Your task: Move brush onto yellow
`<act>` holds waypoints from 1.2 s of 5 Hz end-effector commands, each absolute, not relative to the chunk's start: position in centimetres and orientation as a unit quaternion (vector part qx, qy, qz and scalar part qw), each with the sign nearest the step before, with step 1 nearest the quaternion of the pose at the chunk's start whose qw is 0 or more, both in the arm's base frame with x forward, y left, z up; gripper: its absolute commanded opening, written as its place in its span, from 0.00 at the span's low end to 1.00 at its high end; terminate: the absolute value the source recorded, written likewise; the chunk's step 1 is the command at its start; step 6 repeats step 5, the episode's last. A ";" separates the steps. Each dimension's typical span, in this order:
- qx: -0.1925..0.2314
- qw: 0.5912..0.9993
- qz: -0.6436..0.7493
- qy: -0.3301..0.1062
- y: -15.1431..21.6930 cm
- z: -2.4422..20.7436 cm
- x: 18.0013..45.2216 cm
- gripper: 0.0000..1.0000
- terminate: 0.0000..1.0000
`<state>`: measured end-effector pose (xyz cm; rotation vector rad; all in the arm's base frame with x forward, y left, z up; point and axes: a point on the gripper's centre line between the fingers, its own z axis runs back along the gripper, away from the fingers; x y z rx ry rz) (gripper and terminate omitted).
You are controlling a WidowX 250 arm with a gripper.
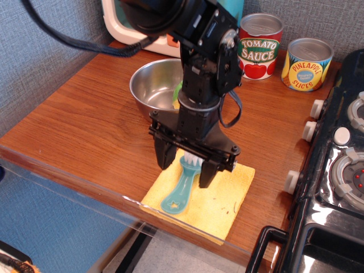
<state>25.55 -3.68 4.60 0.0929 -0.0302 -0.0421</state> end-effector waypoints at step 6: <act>0.030 0.999 -0.007 -0.021 0.2 10.8 25.9 1.00 1.00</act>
